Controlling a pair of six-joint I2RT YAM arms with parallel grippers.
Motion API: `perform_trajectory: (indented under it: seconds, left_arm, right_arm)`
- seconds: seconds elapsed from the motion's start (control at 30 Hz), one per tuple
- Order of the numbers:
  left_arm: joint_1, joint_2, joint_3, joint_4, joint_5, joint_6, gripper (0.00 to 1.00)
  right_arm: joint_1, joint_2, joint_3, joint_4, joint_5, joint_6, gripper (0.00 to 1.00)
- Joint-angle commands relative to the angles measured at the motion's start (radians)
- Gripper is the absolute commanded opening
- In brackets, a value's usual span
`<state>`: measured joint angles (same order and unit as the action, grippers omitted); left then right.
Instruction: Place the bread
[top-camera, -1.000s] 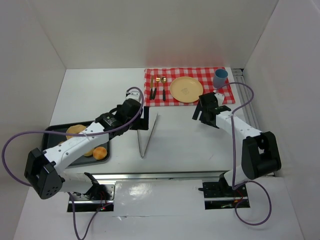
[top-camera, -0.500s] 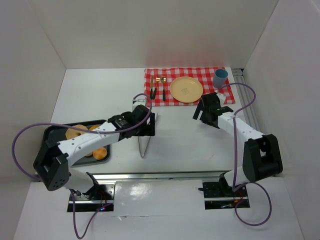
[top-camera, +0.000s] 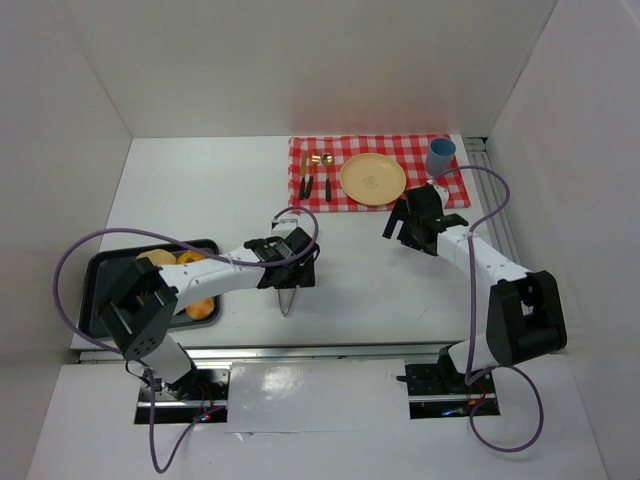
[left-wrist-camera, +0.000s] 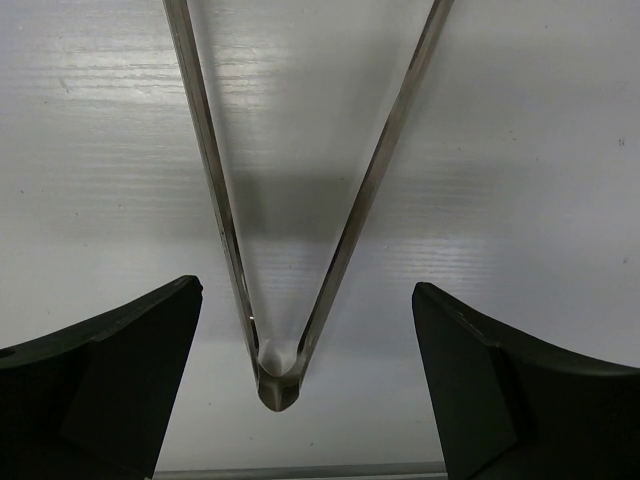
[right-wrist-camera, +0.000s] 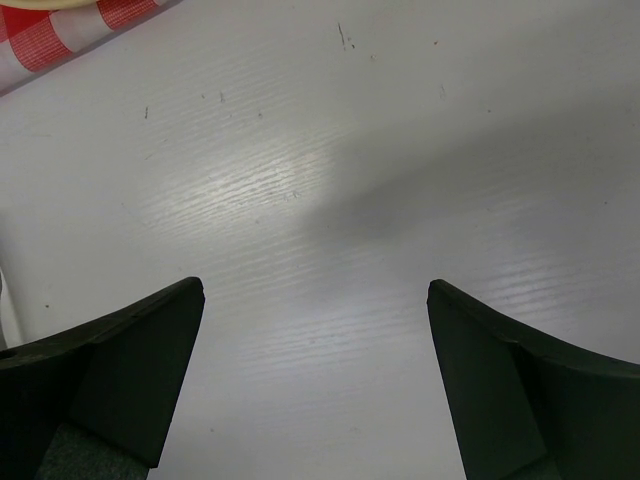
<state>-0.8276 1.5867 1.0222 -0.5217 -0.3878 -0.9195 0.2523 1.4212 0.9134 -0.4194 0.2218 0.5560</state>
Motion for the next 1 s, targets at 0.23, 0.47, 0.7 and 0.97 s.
perform_trajectory:
  seconds: [0.23, 0.47, 0.7, 0.97]
  left_arm:
    - [0.054, 0.128, 0.035, 0.021, -0.042, -0.07, 1.0]
    - [0.088, 0.22, 0.107, 0.052, -0.043, -0.035, 1.0]
    - [0.097, 0.25, 0.139, 0.031, -0.065, -0.033, 0.69]
    - [0.097, -0.023, 0.119, -0.124, -0.146, -0.044, 0.2]
  right_arm:
    - [-0.007, -0.016, 0.022, 0.041, -0.015, -0.01, 1.0]
    - [-0.007, -0.025, 0.013, 0.041, -0.015, -0.01, 1.0]
    - [-0.007, -0.025, 0.013, 0.05, -0.024, -0.01, 1.0]
    - [-0.007, -0.025, 0.004, 0.059, -0.033, -0.01, 1.0]
